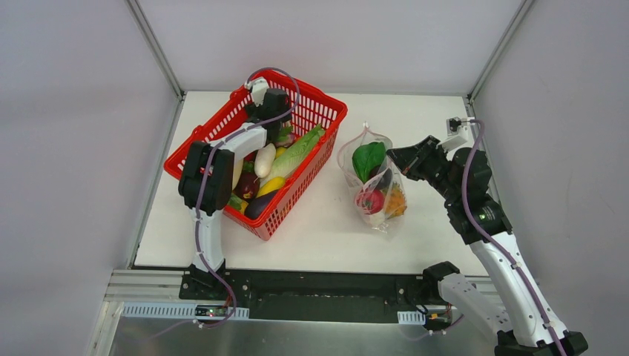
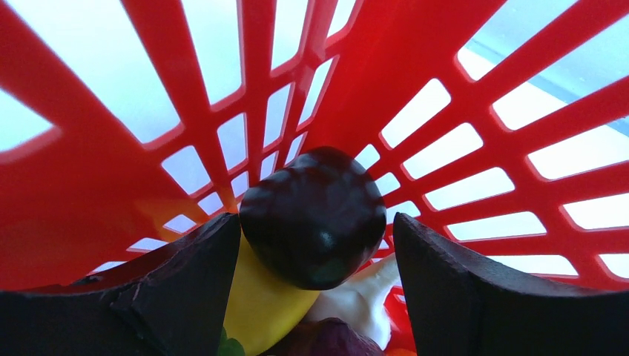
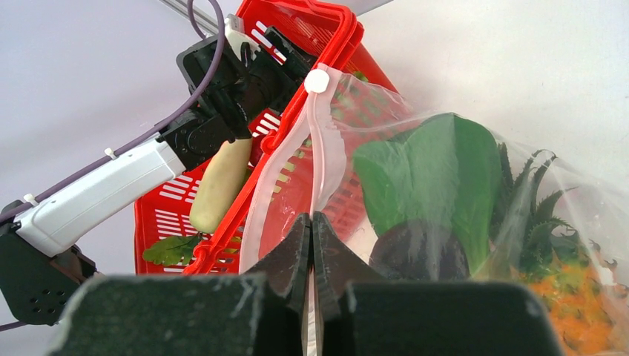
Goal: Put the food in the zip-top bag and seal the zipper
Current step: Pick up the fake fruit from the bin.
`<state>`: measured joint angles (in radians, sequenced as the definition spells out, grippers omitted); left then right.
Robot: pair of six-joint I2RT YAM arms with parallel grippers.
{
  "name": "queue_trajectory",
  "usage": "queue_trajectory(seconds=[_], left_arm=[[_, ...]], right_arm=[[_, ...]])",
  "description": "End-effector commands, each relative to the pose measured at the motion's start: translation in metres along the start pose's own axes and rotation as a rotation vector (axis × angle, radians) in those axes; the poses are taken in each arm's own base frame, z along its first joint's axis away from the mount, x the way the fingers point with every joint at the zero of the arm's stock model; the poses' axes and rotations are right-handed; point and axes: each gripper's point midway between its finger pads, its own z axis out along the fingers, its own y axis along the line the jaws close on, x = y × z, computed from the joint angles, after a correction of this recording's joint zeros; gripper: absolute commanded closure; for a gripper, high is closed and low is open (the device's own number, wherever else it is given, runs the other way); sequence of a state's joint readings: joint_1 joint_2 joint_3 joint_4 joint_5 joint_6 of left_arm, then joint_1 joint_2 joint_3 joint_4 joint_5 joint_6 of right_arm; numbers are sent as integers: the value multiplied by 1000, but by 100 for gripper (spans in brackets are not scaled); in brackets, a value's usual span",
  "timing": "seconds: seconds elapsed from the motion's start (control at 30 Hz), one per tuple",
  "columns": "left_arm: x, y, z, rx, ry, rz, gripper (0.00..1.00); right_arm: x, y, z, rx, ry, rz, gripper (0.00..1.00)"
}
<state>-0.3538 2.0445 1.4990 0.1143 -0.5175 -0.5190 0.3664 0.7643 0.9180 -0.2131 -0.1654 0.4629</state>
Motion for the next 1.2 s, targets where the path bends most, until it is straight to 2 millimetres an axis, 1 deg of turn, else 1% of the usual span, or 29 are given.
queue_trajectory(seconds=[0.0,0.2,0.3,0.4,0.5,0.57,0.6,0.7,0.77,0.8,0.83,0.97,1.03,1.17], left_arm=[[-12,-8,-1,-14,-20,-73,24],[-13,-3,3,-57,-37,-122,28],[-16,-3,5,-69,-53,-138,34],[-17,-1,6,-73,-68,-147,42],[-19,-1,7,-70,-78,-154,52],[-19,-2,7,-68,-83,-154,61],[-20,-2,7,-67,-87,-157,64],[-19,-9,5,-18,-87,-156,83],[-23,-17,-3,31,-86,-165,90],[-26,-21,-11,59,-89,-160,92],[-33,-25,-19,86,-111,-154,93],[-53,-35,-51,155,-148,-132,96],[-60,-36,-64,178,-160,-127,97],[-70,-32,-91,210,-180,-134,98]], right_arm=[[-13,13,-3,-51,-53,-16,100],[-13,13,-4,-52,-54,-20,100],[-13,13,-3,-52,-54,-23,100],[-12,12,-3,-50,-51,-26,100],[-12,11,-2,-47,-51,-25,100],[-12,12,-2,-48,-51,-25,100],[-12,11,-2,-47,-51,-25,100],[-13,12,-2,-47,-53,-27,100],[-12,11,-2,-45,-49,-28,100],[-12,11,-1,-45,-47,-28,100],[-11,11,-1,-45,-45,-28,100],[-11,13,-2,-57,-42,-27,100],[-11,14,-3,-63,-44,-23,100],[-10,15,-7,-71,-52,-19,100]])
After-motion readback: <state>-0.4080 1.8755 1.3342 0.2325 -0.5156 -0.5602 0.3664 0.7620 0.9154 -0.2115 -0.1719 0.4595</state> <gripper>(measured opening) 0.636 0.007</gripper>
